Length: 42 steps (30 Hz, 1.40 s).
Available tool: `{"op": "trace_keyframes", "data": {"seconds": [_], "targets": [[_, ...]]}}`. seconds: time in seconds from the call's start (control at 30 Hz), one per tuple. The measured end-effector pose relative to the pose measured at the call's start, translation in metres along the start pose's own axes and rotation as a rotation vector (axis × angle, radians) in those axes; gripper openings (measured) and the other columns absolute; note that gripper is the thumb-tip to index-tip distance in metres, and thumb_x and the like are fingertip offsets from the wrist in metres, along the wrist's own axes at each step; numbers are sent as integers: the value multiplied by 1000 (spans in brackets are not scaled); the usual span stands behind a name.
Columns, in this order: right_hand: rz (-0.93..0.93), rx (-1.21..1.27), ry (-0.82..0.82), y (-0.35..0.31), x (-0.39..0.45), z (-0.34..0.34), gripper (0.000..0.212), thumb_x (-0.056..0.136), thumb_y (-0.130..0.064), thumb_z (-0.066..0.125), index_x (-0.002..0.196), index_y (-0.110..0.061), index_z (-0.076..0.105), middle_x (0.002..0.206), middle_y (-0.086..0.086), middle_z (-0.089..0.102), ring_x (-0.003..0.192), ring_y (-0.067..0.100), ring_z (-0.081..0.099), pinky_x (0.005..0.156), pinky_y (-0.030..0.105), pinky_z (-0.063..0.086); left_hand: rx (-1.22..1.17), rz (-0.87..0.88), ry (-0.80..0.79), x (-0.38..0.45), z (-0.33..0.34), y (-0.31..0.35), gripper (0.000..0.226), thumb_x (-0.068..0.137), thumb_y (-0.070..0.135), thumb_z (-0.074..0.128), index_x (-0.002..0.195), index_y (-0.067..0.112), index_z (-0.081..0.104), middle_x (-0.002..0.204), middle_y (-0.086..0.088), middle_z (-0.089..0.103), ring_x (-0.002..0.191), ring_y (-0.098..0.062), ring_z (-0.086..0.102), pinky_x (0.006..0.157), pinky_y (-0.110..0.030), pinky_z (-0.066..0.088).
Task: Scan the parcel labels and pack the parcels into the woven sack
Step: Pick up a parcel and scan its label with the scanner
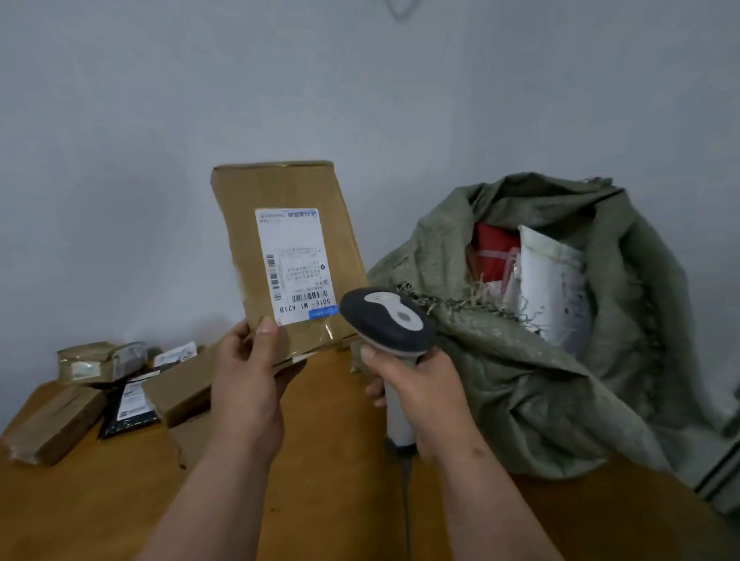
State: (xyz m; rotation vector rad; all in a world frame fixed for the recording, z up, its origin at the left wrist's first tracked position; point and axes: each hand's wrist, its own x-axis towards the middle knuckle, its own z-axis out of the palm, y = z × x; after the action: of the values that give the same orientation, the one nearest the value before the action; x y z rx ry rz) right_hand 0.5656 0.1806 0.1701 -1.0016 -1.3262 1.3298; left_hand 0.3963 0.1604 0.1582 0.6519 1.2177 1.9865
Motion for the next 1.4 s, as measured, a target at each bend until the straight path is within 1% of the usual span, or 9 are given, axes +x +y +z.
{"op": "trace_keyframes", "data": {"seconds": [0.23,0.4,0.53,0.6,0.67,0.7,0.87,1.3,1.4], "targets": [[-182,87,243,-67,13,-98,18,84,-26,78,98,-23,67,65,-8,71,61,10,69,56,24,52,179,153,-152,-23,147,26,38,90,40,69,125,27,62,107,11,72,92,-10,72,71,-30,61],[-206,127,323,-81,32,-155,8,85,-21,77,90,-21,71,62,-5,70,56,10,66,54,28,52,126,-150,-311,-29,252,7,28,94,20,68,118,6,65,89,-8,76,72,-23,74,68,-37,61],[-133,100,309,-76,47,-178,15,82,-27,79,70,-21,73,58,0,70,52,11,65,60,35,53,253,-368,-485,-31,279,-22,67,98,11,57,155,12,20,122,-19,66,68,-23,60,90,-46,53],[-113,79,267,-71,56,-182,10,83,-29,79,80,-22,72,60,-1,70,54,11,66,60,34,54,322,-312,-519,-30,274,-32,49,99,21,58,145,25,42,115,-3,72,76,-13,65,80,-33,57],[-96,68,223,-67,63,-181,9,84,-30,78,84,-24,71,62,-3,72,56,11,68,60,31,55,389,-228,-501,-28,268,-36,16,100,29,58,99,43,65,98,10,73,77,-1,66,76,-25,54],[-80,70,201,-65,65,-178,9,84,-30,78,84,-24,70,62,-4,72,57,11,68,60,31,56,420,-192,-471,-25,263,-36,22,99,30,58,87,43,70,96,11,74,81,-2,67,83,-29,55],[-5,104,73,-58,75,-153,28,81,-32,79,103,-18,68,68,-6,74,64,12,71,57,23,53,445,-70,-287,-11,234,-20,28,99,30,58,126,24,64,114,-3,71,106,-20,65,98,-49,53],[53,-18,-76,-18,63,7,23,84,-29,77,97,-11,72,69,0,72,64,14,70,58,24,54,323,-187,14,49,33,-5,24,100,27,58,123,22,63,112,-1,66,103,-19,64,81,-36,57],[120,-37,-125,7,62,55,27,83,-30,79,101,-13,70,70,-1,71,69,18,71,60,28,54,340,-255,94,62,-30,-7,16,99,26,58,113,22,65,99,-5,67,92,-19,64,75,-35,54]]}}
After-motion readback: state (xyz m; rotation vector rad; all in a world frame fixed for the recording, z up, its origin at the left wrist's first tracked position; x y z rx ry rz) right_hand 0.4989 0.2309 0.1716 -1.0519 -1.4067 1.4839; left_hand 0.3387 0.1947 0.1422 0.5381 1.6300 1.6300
